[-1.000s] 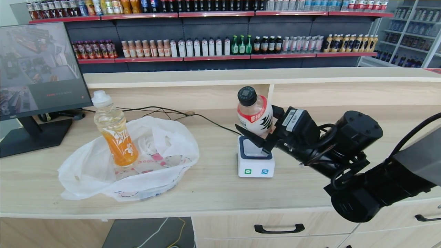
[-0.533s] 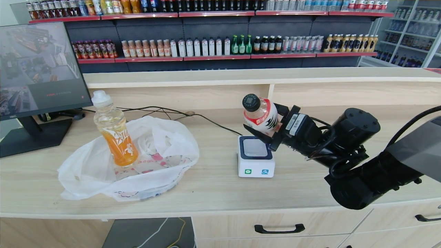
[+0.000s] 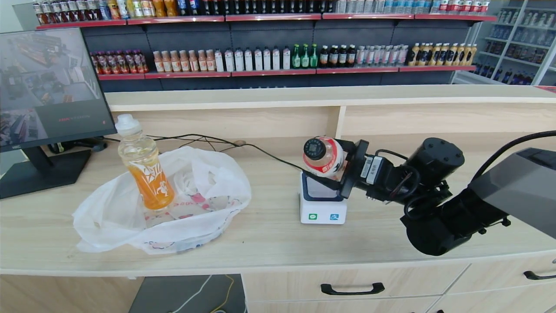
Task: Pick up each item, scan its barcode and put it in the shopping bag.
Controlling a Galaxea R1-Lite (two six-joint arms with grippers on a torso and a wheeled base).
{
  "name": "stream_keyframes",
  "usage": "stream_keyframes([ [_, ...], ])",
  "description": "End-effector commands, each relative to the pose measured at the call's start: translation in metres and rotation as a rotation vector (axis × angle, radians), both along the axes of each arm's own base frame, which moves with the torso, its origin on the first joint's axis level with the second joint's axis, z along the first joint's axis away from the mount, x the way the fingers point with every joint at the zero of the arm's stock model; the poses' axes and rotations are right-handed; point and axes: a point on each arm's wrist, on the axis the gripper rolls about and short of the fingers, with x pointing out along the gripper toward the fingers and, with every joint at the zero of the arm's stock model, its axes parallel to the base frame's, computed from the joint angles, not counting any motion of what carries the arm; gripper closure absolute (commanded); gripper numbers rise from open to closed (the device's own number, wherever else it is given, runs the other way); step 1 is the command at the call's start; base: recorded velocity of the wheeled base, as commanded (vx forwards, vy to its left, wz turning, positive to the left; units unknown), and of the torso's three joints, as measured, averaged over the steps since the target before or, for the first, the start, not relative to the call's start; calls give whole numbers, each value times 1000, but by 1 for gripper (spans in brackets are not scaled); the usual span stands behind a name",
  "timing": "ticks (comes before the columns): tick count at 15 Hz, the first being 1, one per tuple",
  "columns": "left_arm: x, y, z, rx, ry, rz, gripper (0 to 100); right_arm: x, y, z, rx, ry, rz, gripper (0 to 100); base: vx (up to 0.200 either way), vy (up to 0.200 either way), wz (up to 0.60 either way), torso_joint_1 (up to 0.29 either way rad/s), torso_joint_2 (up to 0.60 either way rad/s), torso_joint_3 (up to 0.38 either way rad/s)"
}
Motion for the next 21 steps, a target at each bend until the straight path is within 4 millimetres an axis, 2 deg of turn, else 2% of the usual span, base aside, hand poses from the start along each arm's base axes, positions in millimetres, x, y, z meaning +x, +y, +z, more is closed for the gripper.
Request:
stream_keyframes([
  [1,0,0,0,0,0,0,0,5,2,-8,-16,0,13,100,0,0,0,0,0,0],
  [3,0,0,0,0,0,0,0,7,2,-14,-32,-8,22,100,0,0,0,0,0,0],
  [21,0,0,0,0,0,0,0,7,6,-6,-36,-76,36,100,0,0,0,0,0,0],
])
